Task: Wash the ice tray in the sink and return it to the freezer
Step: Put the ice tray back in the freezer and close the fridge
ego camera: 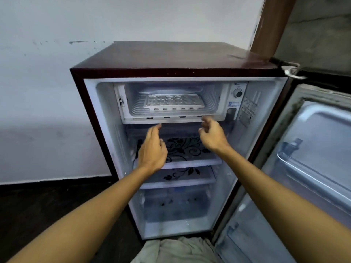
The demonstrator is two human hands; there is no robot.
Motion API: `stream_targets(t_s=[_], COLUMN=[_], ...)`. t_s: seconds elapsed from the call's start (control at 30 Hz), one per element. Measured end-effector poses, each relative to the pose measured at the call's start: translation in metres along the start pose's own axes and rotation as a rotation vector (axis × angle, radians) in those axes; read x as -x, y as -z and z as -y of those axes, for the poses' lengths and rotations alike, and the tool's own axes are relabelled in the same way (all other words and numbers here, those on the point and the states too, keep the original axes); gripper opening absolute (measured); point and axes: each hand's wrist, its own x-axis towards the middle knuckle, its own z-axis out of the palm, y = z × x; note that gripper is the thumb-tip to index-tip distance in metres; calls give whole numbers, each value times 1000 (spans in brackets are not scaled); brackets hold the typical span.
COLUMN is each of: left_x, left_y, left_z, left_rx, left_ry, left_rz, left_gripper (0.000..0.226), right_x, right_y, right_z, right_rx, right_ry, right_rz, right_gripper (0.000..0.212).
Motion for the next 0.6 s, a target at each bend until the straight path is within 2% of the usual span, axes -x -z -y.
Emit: stream_targets(t_s=[0.17, 0.37, 0.6], left_x=[40, 95, 154], left_y=[19, 43, 58], left_z=[-28, -54, -68], left_rx=[-28, -35, 21], left_ry=[-33, 76, 65], left_rz=[22, 83, 129], left_gripper=[44, 41, 40], right_x=[54, 132, 229], right_y=[21, 49, 64], right_z=[32, 47, 36], right_rx=[62, 14, -45], right_ry=[43, 40, 6], right_rz=[98, 67, 42], right_gripper=[51, 48, 46])
